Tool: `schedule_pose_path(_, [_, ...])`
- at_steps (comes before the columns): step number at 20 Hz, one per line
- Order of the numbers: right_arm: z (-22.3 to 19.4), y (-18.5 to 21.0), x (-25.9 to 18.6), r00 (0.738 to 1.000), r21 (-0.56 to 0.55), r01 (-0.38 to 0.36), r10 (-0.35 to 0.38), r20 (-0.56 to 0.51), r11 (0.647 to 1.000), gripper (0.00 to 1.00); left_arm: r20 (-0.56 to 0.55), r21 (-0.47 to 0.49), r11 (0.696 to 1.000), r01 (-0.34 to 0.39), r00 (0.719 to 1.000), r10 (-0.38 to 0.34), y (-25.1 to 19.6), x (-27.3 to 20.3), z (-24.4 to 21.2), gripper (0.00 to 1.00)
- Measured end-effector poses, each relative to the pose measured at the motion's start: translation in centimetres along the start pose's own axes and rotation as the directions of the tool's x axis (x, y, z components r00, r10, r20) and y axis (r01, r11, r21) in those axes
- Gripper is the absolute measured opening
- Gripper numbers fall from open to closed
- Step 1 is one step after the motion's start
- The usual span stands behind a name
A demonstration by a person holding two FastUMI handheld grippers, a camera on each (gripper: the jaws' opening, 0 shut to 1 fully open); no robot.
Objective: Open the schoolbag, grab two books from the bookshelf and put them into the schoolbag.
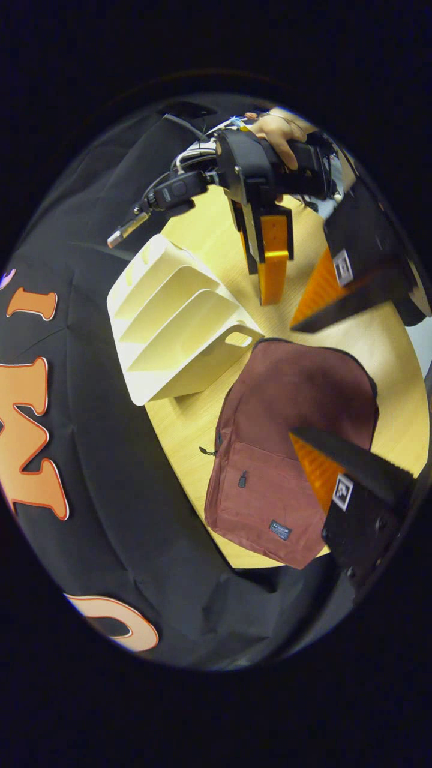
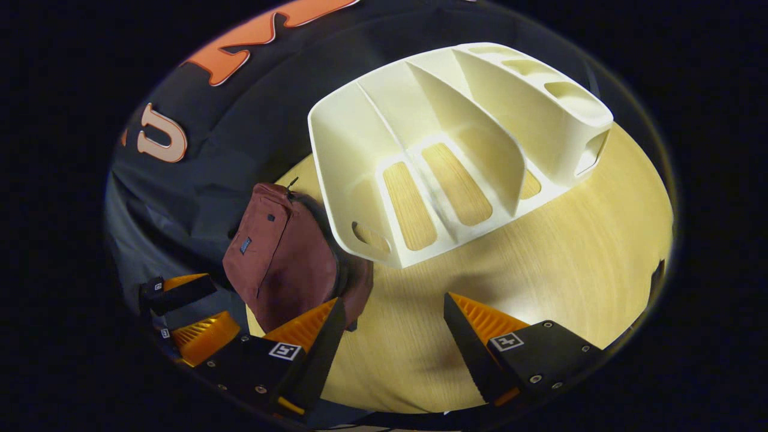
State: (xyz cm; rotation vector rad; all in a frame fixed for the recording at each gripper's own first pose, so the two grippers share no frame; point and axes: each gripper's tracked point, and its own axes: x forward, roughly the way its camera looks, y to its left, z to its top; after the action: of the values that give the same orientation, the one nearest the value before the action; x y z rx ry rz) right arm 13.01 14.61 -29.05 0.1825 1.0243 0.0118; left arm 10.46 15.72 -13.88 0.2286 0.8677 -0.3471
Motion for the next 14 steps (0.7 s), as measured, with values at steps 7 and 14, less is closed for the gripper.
schedule_pose_path(7, [5.1, -5.4, -6.7, 0.994, -0.181, 0.022, -0.002, 0.113, 0.983, 0.98, 0.147, -0.162, 0.982, -0.096, 0.982, 0.12, -4.7, -0.8, 3.2, 0.98])
schedule_pose_path(14, [14.3, -7.7, -17.3, 0.879, -0.336, 0.166, 0.015, 0.477, 0.927, 0.97, 0.451, -0.224, 0.955, -0.193, 0.848, 0.277, -4.7, -4.8, 10.9, 0.97])
